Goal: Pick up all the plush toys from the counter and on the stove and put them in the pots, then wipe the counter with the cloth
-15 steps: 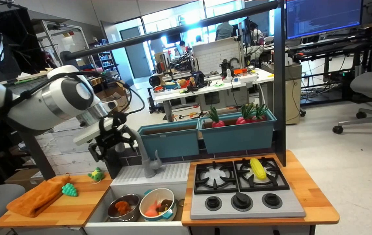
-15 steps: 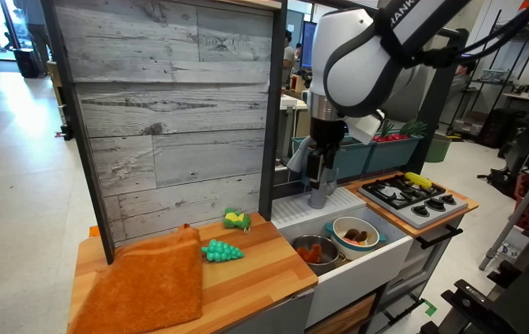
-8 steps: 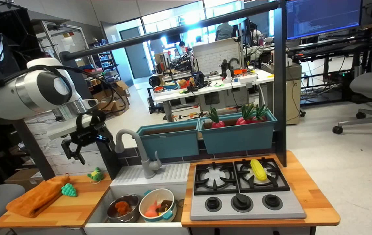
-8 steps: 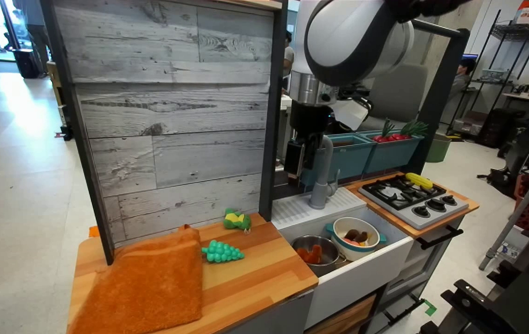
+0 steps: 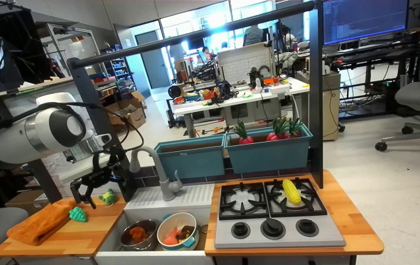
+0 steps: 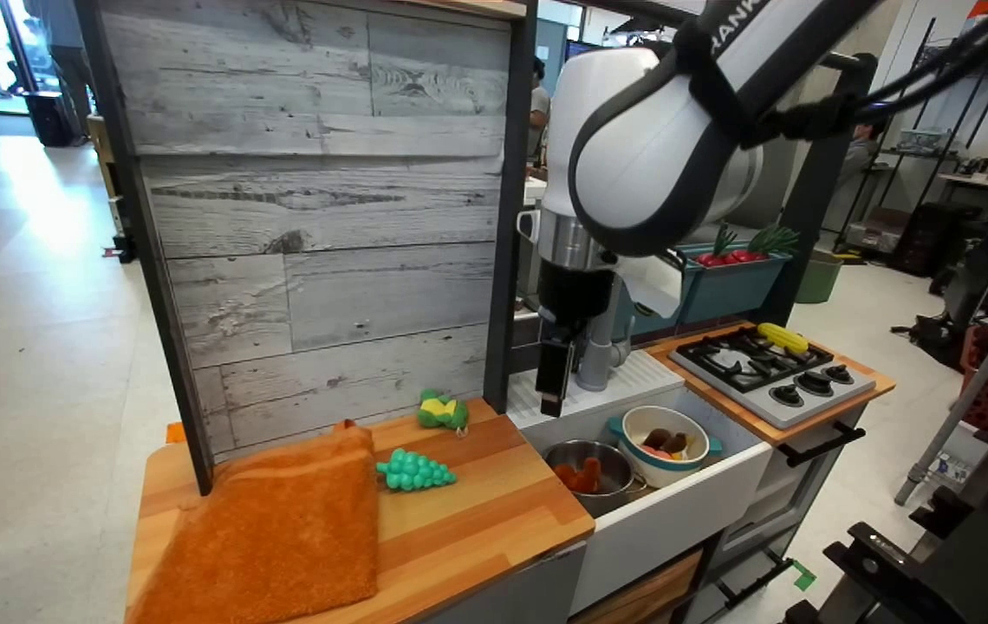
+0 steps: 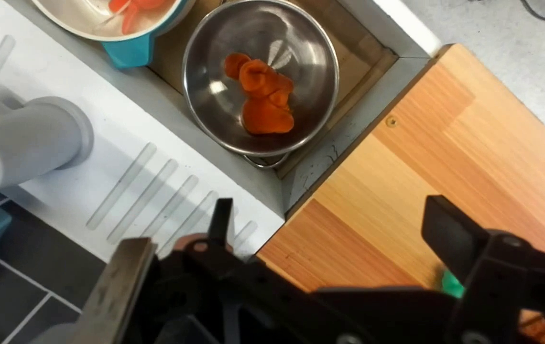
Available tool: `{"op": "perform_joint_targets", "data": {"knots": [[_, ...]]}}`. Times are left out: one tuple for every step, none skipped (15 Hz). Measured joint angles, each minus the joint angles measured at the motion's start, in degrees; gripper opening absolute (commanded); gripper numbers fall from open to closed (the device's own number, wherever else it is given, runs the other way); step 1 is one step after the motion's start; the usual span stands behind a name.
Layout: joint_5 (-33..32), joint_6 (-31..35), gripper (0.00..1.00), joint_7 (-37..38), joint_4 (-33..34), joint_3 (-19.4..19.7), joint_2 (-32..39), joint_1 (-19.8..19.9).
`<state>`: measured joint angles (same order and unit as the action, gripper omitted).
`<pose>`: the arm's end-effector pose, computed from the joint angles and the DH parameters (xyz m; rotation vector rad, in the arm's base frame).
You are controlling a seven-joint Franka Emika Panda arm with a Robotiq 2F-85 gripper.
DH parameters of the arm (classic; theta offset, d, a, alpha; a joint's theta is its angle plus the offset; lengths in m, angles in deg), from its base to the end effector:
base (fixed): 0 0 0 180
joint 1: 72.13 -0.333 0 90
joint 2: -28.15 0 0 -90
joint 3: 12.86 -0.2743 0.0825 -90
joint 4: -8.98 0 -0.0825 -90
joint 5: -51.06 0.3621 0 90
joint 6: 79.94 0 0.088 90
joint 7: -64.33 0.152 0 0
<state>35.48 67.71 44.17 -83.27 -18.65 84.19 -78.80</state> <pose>0.6077 0.1324 0.0028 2.8637 1.1360 -0.0070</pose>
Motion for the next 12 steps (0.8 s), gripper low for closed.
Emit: {"op": "perform_joint_targets", "data": {"knots": [[-0.30, 0.77, 1.00, 0.00, -0.17, 0.28, 0.59, -0.60], [-0.42, 0.90, 1.00, 0.00, -0.17, 0.49, 0.85, -0.99], [-0.43, 0.87, 1.00, 0.03, -0.17, 0.47, 0.91, -1.07], [-0.35, 0.90, 1.00, 0.33, -0.17, 0.46, 0.94, -1.05], [-0.35, 1.27, 1.00, 0.60, -0.21, 0.50, 0.94, -1.03], [-0.38, 2.58, 1.00, 0.78, -0.48, 0.50, 0.94, -1.06], [-0.57, 4.81, 1.00, 1.18, -1.02, 0.52, 0.95, -1.25], [-0.93, 7.52, 1.00, 1.79, -1.77, 0.57, 1.00, -1.67], [-1.40, 10.45, 1.00, 2.68, -2.61, 0.84, 1.13, -2.58], [-2.10, 13.39, 1.00, 3.87, -3.39, 1.48, 1.41, -4.03], [-2.96, 16.25, 1.00, 5.45, -4.04, 2.69, 1.87, -6.16], [-3.86, 19.09, 1.00, 7.62, -4.41, 4.74, 2.55, -9.12]]}}
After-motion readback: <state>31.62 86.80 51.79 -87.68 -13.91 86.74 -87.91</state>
